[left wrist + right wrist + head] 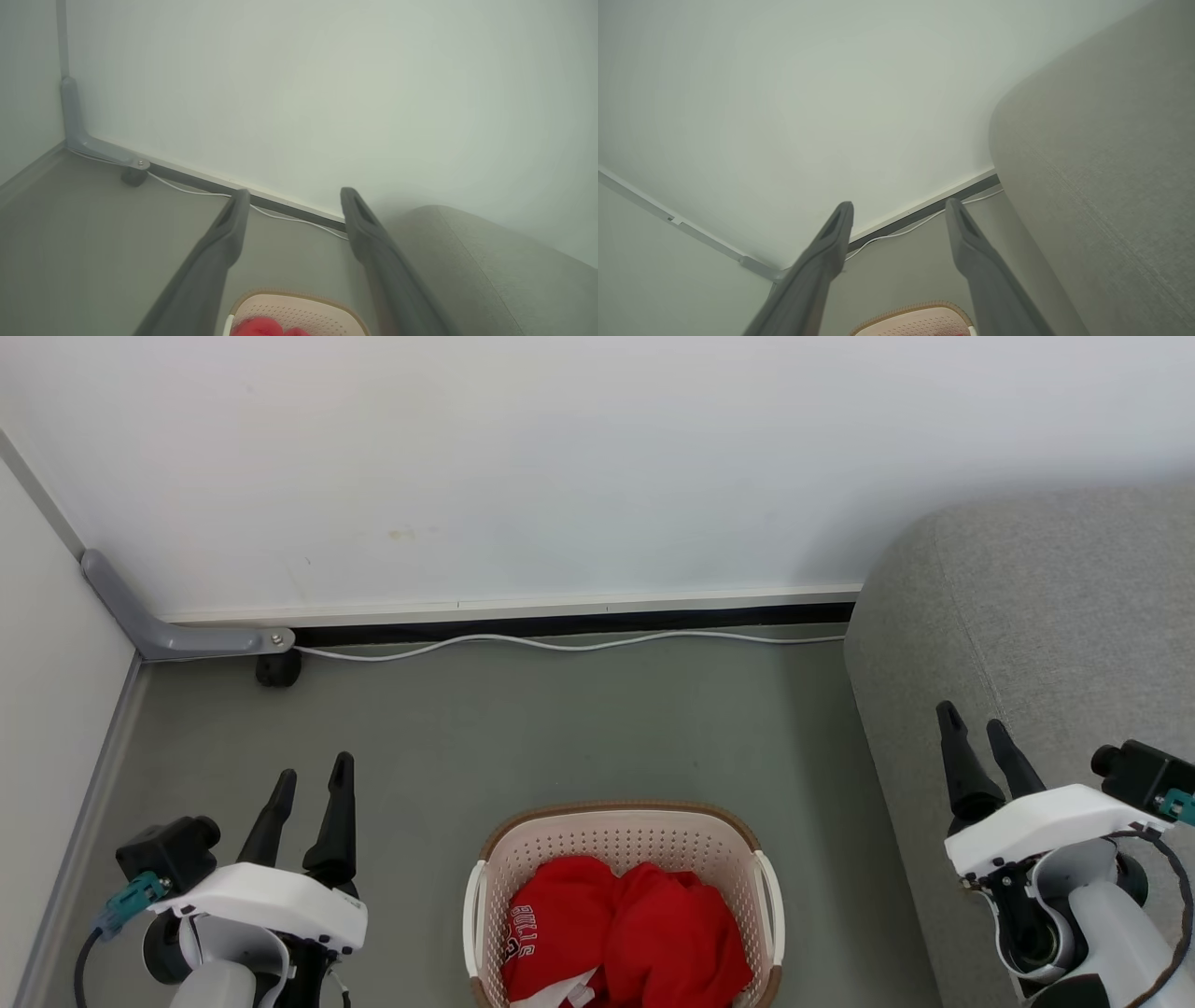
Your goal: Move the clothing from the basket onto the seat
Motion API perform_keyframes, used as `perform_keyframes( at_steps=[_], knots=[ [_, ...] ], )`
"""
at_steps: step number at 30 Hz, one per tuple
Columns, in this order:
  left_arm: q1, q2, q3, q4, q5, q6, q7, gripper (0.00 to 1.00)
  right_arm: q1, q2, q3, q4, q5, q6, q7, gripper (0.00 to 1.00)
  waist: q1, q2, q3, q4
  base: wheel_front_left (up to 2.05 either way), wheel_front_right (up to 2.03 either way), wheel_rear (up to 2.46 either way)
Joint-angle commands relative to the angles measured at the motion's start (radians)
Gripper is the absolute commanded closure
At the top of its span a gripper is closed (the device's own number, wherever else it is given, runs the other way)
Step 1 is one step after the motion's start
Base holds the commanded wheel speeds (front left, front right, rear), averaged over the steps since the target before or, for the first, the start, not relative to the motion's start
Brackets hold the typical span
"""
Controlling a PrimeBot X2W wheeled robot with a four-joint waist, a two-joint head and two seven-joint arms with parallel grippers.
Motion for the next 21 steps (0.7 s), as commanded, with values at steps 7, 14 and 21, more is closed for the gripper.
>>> perform_keyframes(
  at_steps=[7,14,21],
  knots=[
    [-0.074,0.013,0.043,0.008,0.143,0.000,-0.032,0.00,-0.077,-0.022,0.041,0.030,-0.126,0.003,-0.041,0.00,0.0000,0.0000,0.000,-0.002,0.00,0.00,0.00],
    [-0.086,0.010,0.051,0.028,0.246,0.000,-0.053,0.00,-0.098,-0.028,0.051,0.063,-0.205,0.004,-0.062,0.00,0.0000,0.0000,-0.003,-0.002,0.00,0.00,0.00],
    [-0.101,0.009,0.062,0.042,0.340,0.001,-0.073,0.00,-0.124,-0.037,0.058,0.083,-0.286,0.004,-0.082,0.00,0.0000,0.0000,-0.006,-0.004,0.00,0.00,0.00]
  ],
)
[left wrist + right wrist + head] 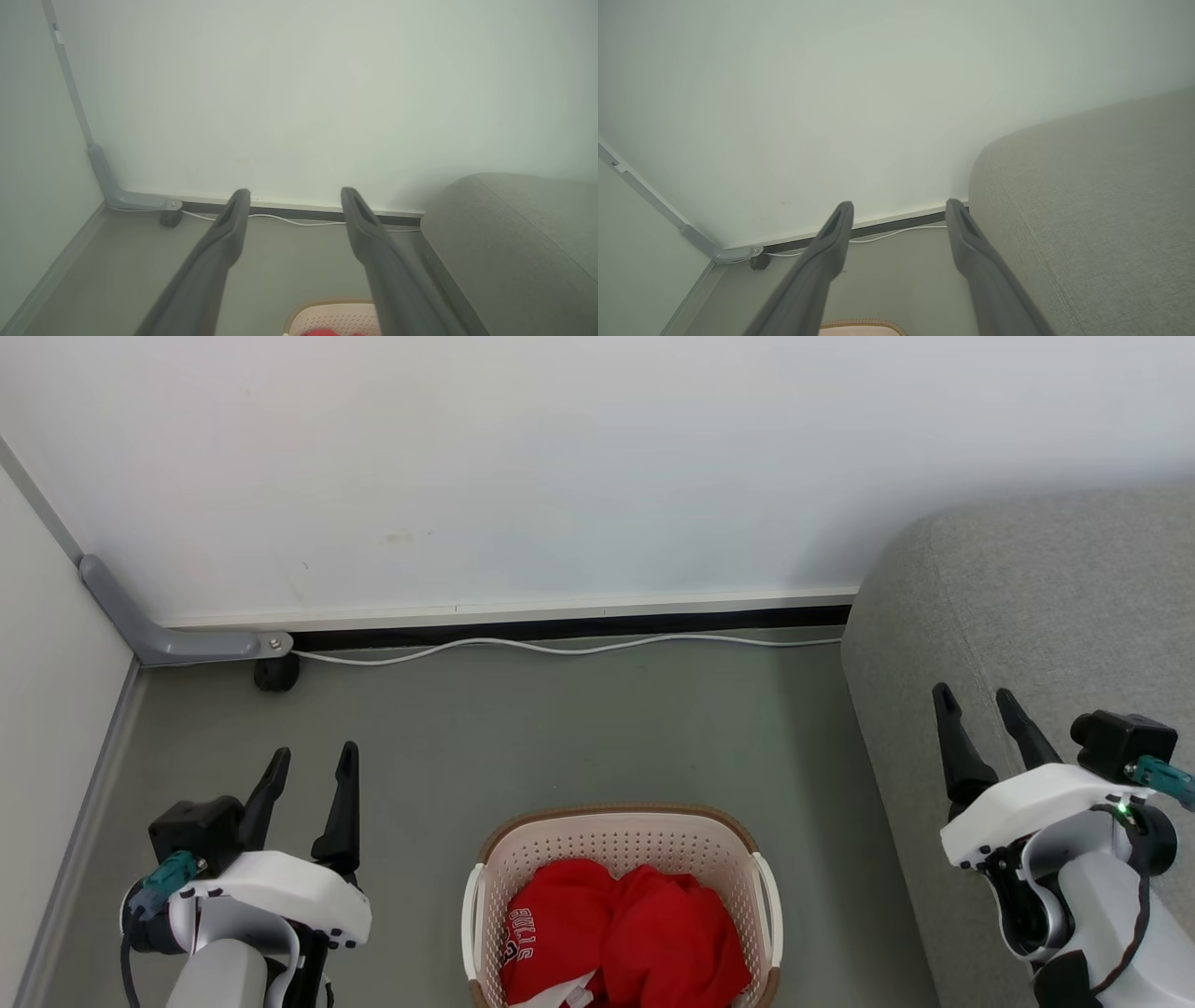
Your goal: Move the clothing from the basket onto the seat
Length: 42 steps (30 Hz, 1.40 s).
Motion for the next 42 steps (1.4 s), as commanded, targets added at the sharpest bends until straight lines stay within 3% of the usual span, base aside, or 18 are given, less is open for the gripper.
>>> perform_keyframes(
  at_steps=[1,18,35,42],
  knots=[
    [-0.061,0.016,0.036,-0.015,0.039,0.001,-0.015,0.00,-0.047,-0.011,0.023,-0.011,-0.039,0.004,-0.022,0.00,0.0000,0.0000,0.000,-0.001,0.00,0.00,0.00],
    [-0.095,0.007,0.094,0.009,0.241,0.004,-0.065,0.00,-0.089,-0.019,0.012,0.012,-0.227,0.005,-0.072,0.00,0.0000,0.0000,0.005,-0.005,0.00,0.00,0.00],
    [-0.086,-0.017,0.122,0.027,0.225,-0.002,-0.066,0.00,-0.072,-0.001,-0.038,-0.014,-0.255,0.005,-0.074,0.00,0.0000,0.0000,0.009,-0.004,0.00,0.00,0.00],
    [-0.099,-0.023,0.115,0.022,0.207,-0.005,-0.066,0.00,-0.091,0.000,-0.050,-0.058,-0.256,0.005,-0.074,0.00,0.0000,0.0000,0.071,-0.005,0.00,0.00,0.00]
  ],
)
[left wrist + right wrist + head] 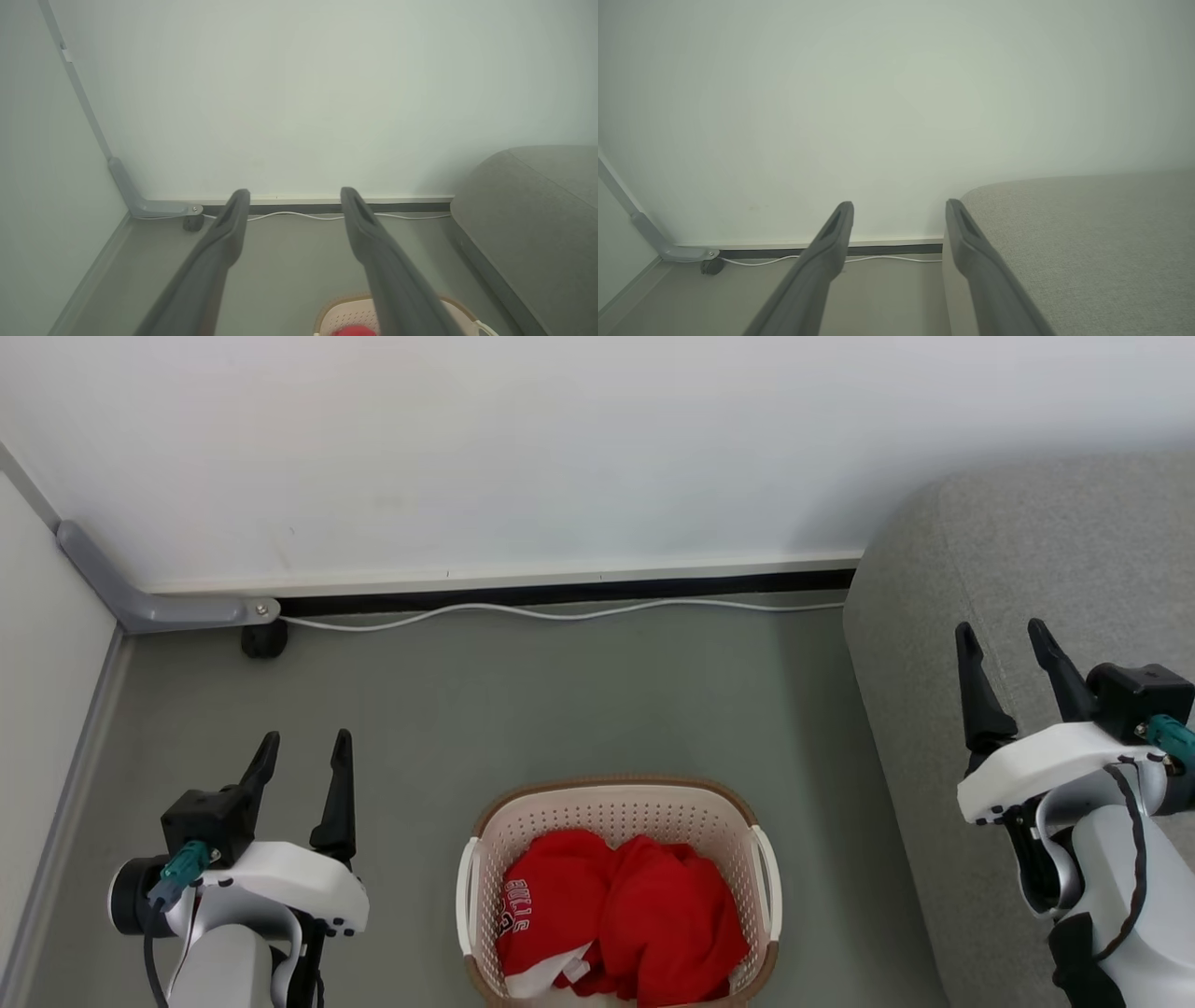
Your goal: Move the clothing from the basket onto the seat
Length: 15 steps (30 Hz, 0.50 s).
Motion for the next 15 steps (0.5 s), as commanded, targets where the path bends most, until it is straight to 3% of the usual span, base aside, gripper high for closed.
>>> perform_keyframes(
  at_steps=[1,15],
  knots=[
    [-0.063,0.014,0.022,-0.028,-0.004,-0.004,-0.010,0.00,-0.036,0.001,0.018,-0.039,-0.015,0.004,-0.014,0.00,0.0000,0.0000,0.033,-0.001,0.00,0.00,0.00],
    [-0.146,0.012,-0.073,-0.023,-0.108,-0.002,-0.010,0.00,-0.116,-0.004,-0.029,-0.216,-0.039,0.004,-0.014,0.00,0.0000,0.0000,0.299,0.000,0.00,0.00,0.00]
  ],
)
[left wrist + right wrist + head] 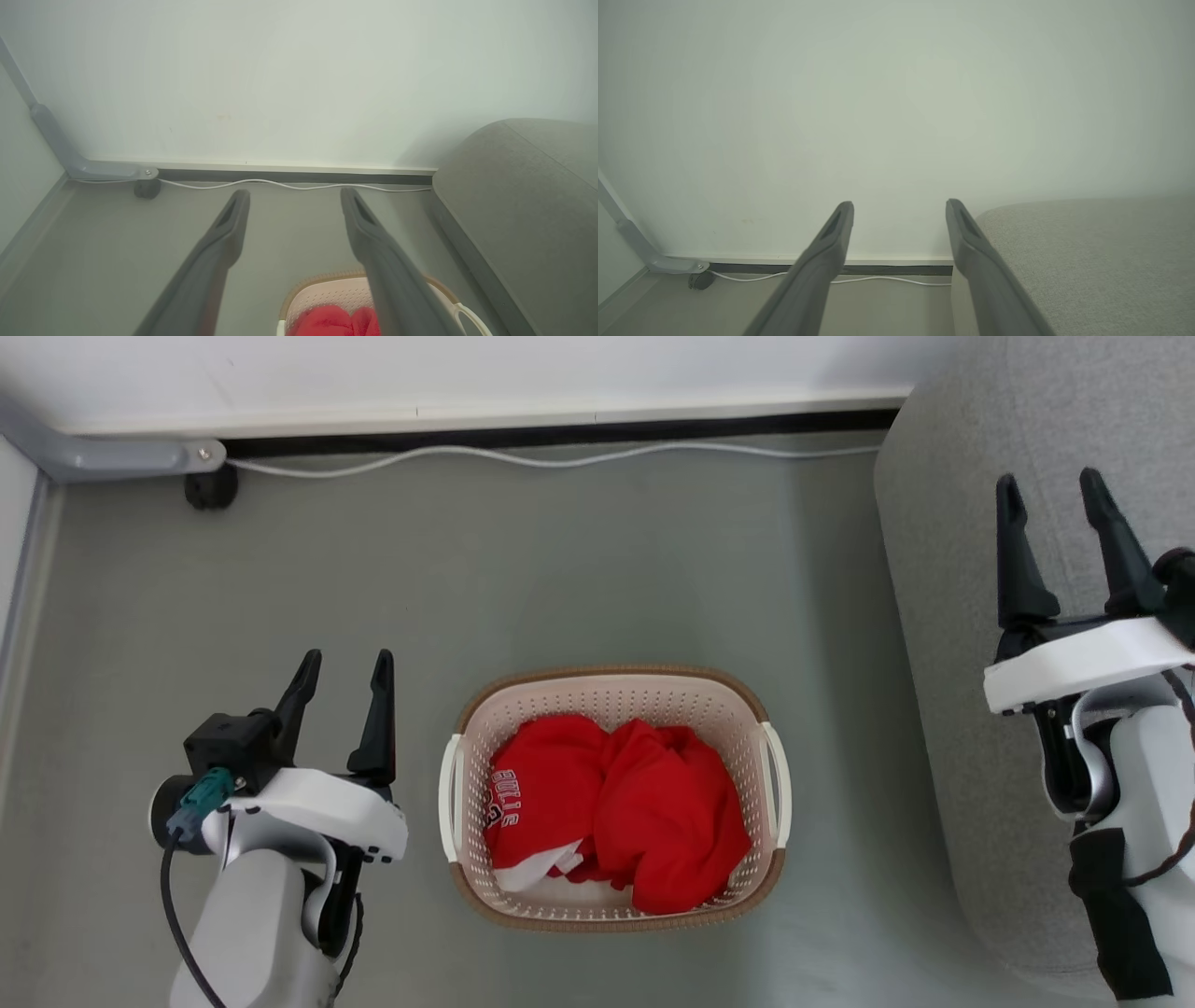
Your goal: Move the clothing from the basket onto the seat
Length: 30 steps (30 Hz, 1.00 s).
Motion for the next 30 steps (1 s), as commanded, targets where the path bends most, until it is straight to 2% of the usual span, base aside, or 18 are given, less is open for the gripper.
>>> perform_keyframes(
  at_steps=[1,7,18,30],
  knots=[
    [-0.040,0.020,0.010,-0.018,-0.022,0.000,-0.010,0.00,-0.026,-0.004,0.009,-0.043,-0.011,0.004,-0.013,0.00,0.0000,0.0000,0.079,0.001,0.00,0.00,0.00],
    [-0.067,0.020,-0.067,-0.002,-0.076,0.008,-0.010,0.00,-0.066,-0.003,0.003,-0.092,-0.021,0.004,-0.013,0.00,0.0000,0.0000,0.176,-0.005,0.00,0.00,0.00],
    [-0.144,0.020,-0.344,0.076,-0.196,0.015,-0.010,0.00,-0.162,-0.014,0.015,-0.148,-0.034,0.004,-0.013,0.00,0.0000,0.0000,0.342,-0.020,0.00,0.00,0.00],
    [-0.271,0.020,-0.608,0.154,-0.330,-0.001,-0.010,0.00,-0.223,-0.006,0.056,-0.170,-0.038,0.004,-0.013,0.00,0.0000,0.0000,0.444,-0.059,0.00,0.00,0.00]
  ],
)
